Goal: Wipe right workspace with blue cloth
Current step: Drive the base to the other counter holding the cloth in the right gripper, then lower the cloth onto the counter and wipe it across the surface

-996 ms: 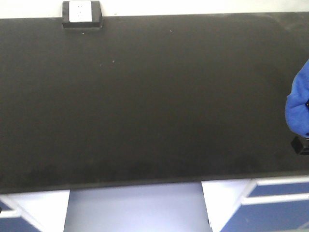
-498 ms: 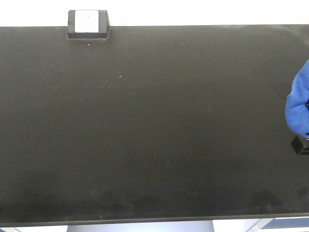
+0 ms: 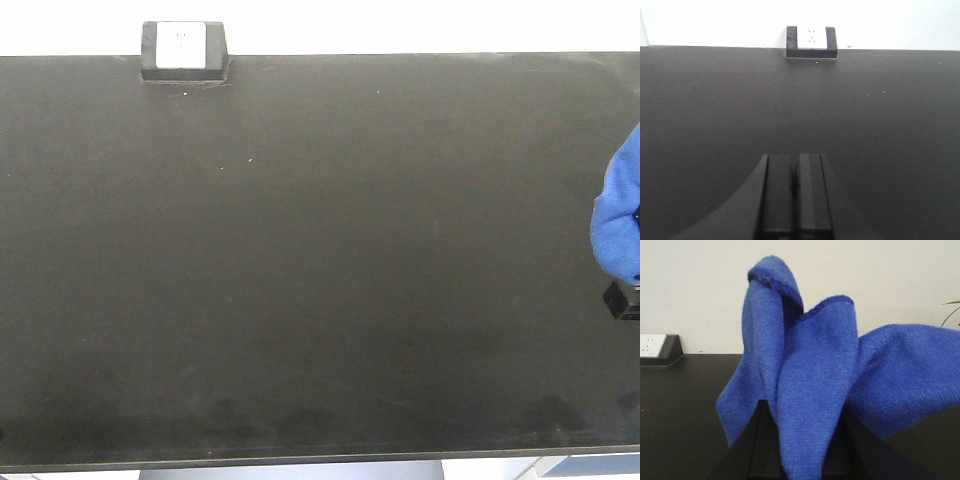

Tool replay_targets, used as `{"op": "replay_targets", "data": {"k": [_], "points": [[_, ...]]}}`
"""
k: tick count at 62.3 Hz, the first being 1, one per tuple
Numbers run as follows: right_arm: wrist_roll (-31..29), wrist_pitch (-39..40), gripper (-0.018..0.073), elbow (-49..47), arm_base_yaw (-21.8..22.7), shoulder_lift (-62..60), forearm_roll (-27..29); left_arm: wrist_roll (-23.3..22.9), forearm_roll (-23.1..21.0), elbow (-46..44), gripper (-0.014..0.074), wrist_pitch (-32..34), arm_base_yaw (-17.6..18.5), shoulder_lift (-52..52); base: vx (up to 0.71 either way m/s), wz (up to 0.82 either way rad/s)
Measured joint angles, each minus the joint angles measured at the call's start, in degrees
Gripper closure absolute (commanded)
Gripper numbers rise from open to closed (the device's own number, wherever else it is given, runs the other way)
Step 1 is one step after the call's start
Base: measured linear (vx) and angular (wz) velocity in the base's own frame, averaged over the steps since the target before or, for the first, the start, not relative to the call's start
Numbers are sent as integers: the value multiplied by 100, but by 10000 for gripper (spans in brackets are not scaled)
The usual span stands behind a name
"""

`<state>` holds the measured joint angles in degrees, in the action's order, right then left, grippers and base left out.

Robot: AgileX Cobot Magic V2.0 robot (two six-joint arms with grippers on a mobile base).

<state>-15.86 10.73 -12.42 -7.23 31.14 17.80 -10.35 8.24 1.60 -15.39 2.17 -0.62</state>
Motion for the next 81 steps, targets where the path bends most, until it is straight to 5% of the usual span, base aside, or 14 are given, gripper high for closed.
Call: {"op": "replay_targets", "data": {"k": [33, 52, 64, 81], "points": [[92, -551, 559, -104, 0, 156, 377, 0, 0, 0, 602, 0, 0, 0, 0, 0], [-202, -2834, 560, -1515, 0, 2917, 29, 0, 0, 0, 602, 0, 0, 0, 0, 0], [218, -2900, 560, -1975, 0, 4871, -415, 0, 0, 0, 602, 0, 0, 0, 0, 0], [623, -2521, 560, -2189, -139, 5939, -447, 0, 0, 0, 602, 0, 0, 0, 0, 0]]}}
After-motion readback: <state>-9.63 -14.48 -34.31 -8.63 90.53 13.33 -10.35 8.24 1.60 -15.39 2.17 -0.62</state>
